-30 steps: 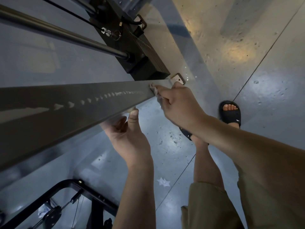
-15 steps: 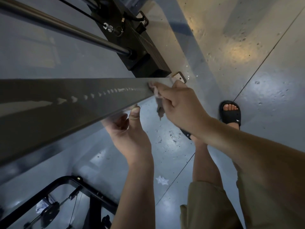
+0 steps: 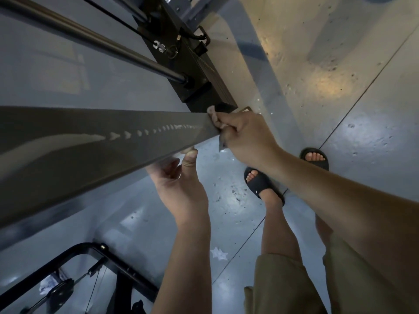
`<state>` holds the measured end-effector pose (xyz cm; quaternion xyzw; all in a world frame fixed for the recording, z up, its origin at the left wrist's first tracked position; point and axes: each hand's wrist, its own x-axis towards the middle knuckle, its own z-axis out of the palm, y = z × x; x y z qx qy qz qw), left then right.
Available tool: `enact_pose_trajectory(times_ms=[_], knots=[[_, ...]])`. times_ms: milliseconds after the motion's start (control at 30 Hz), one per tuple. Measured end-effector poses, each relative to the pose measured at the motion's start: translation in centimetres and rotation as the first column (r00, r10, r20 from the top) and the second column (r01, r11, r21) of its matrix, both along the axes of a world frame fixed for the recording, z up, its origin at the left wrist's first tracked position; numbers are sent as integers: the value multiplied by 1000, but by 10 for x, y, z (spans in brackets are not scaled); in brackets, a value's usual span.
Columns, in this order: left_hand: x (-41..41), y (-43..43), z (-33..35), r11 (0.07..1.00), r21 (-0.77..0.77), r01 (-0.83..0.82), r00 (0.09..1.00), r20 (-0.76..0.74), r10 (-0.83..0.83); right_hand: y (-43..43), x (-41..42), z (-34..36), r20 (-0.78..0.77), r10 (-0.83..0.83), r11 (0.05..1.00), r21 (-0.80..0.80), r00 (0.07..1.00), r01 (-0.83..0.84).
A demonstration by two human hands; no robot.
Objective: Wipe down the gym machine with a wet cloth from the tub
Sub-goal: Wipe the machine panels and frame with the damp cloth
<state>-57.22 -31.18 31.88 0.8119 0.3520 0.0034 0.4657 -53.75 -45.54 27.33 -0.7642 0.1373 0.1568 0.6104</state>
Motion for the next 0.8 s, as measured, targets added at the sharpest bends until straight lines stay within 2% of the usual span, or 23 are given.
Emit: enact_pose_trajectory(times_ms=[133, 200, 233, 333, 433, 533, 667, 733, 800], knots=[[2, 3, 5, 999, -11, 38, 998, -46, -39, -2, -8, 66, 198, -9, 1000, -28, 980, 15], [3, 3, 10, 995, -6, 95, 993, -75, -95, -6, -17, 71, 270, 20, 998, -55, 963, -5], [3, 3, 13, 991, 2, 135, 987, -88, -134, -8, -19, 66, 248, 34, 998, -61, 968, -19], [-1, -3, 29, 981, 24, 193, 977, -96, -190, -7, -13, 52, 52, 85, 991, -105, 995, -79], [-3, -13, 53, 986, 48, 161, 987, 11, -162, -5, -14, 79, 165, 63, 995, -88, 984, -49], [-9, -24, 80, 992, 43, 120, 989, 87, -123, -14, -24, 103, 293, 118, 990, -103, 949, -91], [-18, -35, 116, 998, 54, 37, 988, 151, -45, -15, -9, 89, 144, 186, 973, -166, 972, -162], [-21, -38, 132, 996, 81, 22, 979, 198, -38, -11, -6, 100, 183, 177, 971, -195, 967, -140], [-20, -39, 143, 993, 113, 27, 976, 210, -50, -12, -12, 122, 213, 143, 982, -153, 966, -111]])
